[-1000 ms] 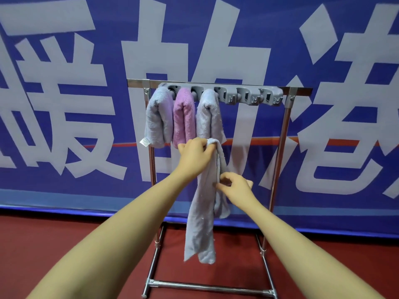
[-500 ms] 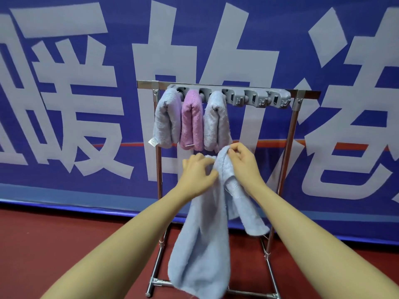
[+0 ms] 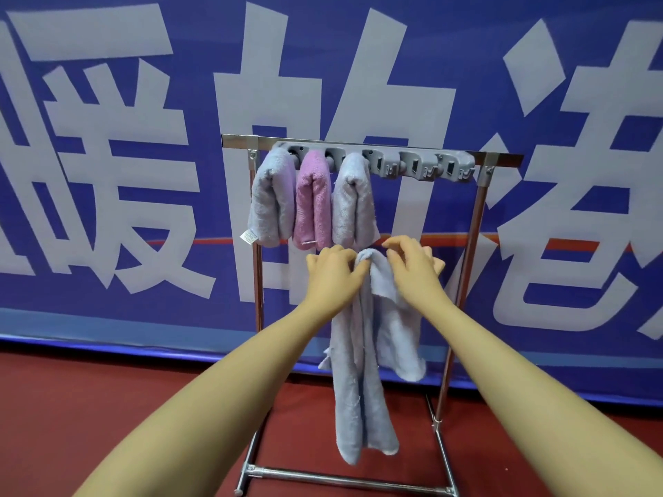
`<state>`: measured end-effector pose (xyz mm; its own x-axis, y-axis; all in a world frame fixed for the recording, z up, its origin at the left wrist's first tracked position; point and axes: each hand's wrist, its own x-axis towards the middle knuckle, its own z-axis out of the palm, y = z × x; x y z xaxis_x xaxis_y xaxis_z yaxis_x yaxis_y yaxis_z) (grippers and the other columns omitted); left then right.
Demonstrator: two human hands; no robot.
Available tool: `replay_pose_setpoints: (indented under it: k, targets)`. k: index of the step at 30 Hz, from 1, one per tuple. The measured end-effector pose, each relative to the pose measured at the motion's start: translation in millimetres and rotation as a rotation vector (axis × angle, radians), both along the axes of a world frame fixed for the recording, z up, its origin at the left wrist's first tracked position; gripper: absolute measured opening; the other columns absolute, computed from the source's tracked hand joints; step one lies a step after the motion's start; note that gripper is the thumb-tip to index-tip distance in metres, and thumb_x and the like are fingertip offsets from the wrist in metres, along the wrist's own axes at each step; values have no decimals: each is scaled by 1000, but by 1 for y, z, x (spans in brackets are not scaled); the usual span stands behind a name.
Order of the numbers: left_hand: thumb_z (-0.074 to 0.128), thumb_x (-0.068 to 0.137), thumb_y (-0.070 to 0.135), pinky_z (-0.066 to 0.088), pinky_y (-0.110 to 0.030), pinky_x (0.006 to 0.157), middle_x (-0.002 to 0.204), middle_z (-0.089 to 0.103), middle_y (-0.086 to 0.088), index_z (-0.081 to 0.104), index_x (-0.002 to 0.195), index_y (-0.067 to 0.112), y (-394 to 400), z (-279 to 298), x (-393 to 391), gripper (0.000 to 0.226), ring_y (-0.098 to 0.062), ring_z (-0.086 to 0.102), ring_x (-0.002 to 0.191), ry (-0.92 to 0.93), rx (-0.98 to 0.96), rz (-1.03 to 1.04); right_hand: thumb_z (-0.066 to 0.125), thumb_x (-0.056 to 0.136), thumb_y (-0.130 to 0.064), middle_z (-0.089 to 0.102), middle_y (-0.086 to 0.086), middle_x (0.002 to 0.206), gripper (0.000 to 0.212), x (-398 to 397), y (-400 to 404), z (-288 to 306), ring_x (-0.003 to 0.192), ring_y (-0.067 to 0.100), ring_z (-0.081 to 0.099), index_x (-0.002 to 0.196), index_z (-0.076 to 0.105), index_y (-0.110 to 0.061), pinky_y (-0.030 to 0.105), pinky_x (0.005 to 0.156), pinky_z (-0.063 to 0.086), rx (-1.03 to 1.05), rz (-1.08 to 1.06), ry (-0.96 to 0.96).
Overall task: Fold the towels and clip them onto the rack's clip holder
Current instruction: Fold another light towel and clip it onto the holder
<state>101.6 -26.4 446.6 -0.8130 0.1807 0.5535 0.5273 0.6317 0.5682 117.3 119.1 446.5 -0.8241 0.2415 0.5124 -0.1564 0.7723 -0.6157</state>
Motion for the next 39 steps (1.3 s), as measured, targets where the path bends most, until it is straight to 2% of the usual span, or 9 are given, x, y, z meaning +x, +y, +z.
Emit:
replay_pose_setpoints:
  k: [4, 8, 13, 18, 21, 27, 33, 36, 39]
  targets:
    - [47, 94, 35, 25, -33, 75, 53, 36, 5, 32, 49, 19, 5, 6, -5, 50, -22, 42, 67, -18, -31, 54, 56, 92, -26, 54, -4, 74, 18, 22, -6, -12, 79, 12, 44, 76, 52, -18, 29, 74, 19, -8, -1, 214]
    - [44, 95, 36, 26, -34, 77, 48, 35, 5, 36, 49, 17, 3, 9, -5, 50, -21, 40, 61, -37, -25, 89, 64, 84, -42, 54, -7, 63, 32, 26, -9, -37, 73, 10, 46, 62, 58, -19, 30, 72, 16, 163, -6, 151]
    - [45, 95, 35, 22, -32, 73, 47, 34, 5, 33, 48, 18, -2, 13, -1, 52, -15, 35, 54, -38, 5, 95, 60, 84, -47, 54, -7, 66, 33, 21, -21, -38, 80, 10, 44, 66, 62, -19, 32, 68, 12, 153, -30, 19]
    - [47, 94, 32, 21, -31, 70, 46, 27, 4, 26, 49, 18, -10, 15, 1, 51, -13, 29, 49, -51, 66, 74, 56, 91, -34, 54, -7, 74, 18, 20, -37, -25, 83, 9, 47, 80, 69, -29, 31, 74, 19, -143, 27, 60]
    - [47, 94, 30, 23, -32, 71, 47, 27, 4, 24, 49, 19, -15, 16, 2, 51, -13, 29, 50, -53, 79, 45, 57, 91, -32, 64, -12, 84, 15, 21, -40, -15, 82, -1, 52, 90, 72, -30, 14, 78, 19, -247, 55, 91]
    - [46, 94, 32, 20, -32, 67, 50, 29, 6, 27, 50, 20, -17, 15, 3, 50, -10, 31, 52, -26, 93, -17, 57, 90, -35, 67, -12, 91, 17, 22, -43, -9, 83, -1, 53, 103, 68, -31, 21, 77, 21, -294, 93, -32]
    - [49, 95, 32, 20, -32, 67, 51, 28, 8, 24, 50, 21, -22, 13, 1, 52, -10, 35, 60, 36, 43, -26, 50, 95, -30, 64, -2, 72, 24, 16, -41, -8, 77, 15, 56, 84, 68, -17, 16, 77, 22, -322, 20, 36]
    - [49, 93, 35, 22, -33, 68, 61, 45, 3, 41, 51, 21, -24, 9, -4, 45, -21, 45, 75, 67, 25, 86, 42, 99, -24, 52, -5, 61, 25, 14, -40, -4, 75, 20, 51, 84, 58, -12, 18, 75, 22, -308, -37, 53]
    - [48, 91, 31, 34, -38, 82, 84, 62, -1, 70, 87, 22, -32, 3, -14, 24, -23, 52, 93, 5, 63, 95, 42, 98, -23, 51, -7, 62, 21, 12, -34, 5, 71, 17, 49, 84, 55, -15, 28, 75, 32, -308, -59, 85]
